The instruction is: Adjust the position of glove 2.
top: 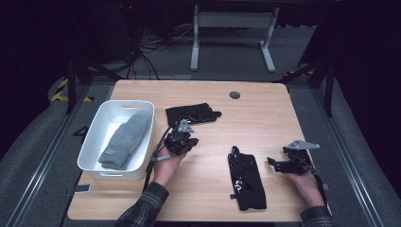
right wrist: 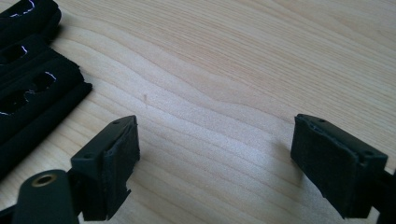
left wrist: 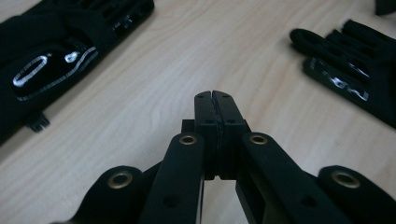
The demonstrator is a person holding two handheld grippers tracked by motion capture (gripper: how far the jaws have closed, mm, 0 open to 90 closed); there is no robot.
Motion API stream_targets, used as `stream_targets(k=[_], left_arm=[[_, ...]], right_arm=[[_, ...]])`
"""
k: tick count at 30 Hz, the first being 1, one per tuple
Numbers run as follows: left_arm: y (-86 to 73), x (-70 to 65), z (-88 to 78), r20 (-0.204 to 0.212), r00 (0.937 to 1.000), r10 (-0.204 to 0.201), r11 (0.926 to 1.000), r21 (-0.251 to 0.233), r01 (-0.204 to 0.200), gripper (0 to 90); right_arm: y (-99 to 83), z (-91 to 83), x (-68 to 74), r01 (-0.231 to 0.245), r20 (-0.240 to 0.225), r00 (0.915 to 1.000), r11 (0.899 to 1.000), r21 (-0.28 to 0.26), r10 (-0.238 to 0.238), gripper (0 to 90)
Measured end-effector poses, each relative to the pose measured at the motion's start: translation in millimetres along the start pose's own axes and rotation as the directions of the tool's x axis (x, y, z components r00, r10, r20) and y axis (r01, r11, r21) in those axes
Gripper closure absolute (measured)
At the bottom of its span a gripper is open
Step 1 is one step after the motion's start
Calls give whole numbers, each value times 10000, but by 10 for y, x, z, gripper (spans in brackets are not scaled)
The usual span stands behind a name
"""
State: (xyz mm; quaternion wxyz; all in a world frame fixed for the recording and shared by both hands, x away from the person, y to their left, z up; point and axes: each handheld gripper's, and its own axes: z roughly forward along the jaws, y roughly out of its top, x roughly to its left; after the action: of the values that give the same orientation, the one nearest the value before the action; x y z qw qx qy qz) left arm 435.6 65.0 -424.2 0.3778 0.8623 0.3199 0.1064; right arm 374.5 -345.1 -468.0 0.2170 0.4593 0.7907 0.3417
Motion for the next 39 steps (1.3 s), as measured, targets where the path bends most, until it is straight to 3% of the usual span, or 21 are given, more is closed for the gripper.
stream_targets(k=[7,9,14,15,17,20,24,30,39], left_arm=[[296,241,192,-714,9974,84,10000,20,-82,900],[388,375,275,-1002,9947,217,9997,160,-202,900],[453,535,390,-1162,9932,92,9998,177,-72,900],[472,584,470,-1403,9899,185,9991,409,-129,900],[477,617,512,-1414,9898,177,9987,495,-108,900],[477,655,615,-1713,9847,305,9971,738,-181,900],[421,722,765,-1675,9856,231,9935,1138,-39,900],[359,740,752,-1271,9915,-278,9954,877,391,900],[224,488,650,-533,9978,-391,9958,810,433,900]], right_arm=[[0,0,-1,3,-10,10000,10000,9,-3,158],[1,0,-1,2,-9,10000,10000,11,-2,158],[1,0,-1,5,-9,10000,10000,10,-5,158],[2,0,-2,9,-17,10000,10000,21,-9,158],[2,0,-2,12,-18,10000,10000,22,-12,158],[4,2,-2,13,-28,10000,10000,20,-13,158],[4,2,-3,14,-30,10000,10000,18,-14,158],[4,3,-2,11,-26,10000,10000,11,-11,158],[4,3,-2,15,-26,10000,10000,21,-15,158]])
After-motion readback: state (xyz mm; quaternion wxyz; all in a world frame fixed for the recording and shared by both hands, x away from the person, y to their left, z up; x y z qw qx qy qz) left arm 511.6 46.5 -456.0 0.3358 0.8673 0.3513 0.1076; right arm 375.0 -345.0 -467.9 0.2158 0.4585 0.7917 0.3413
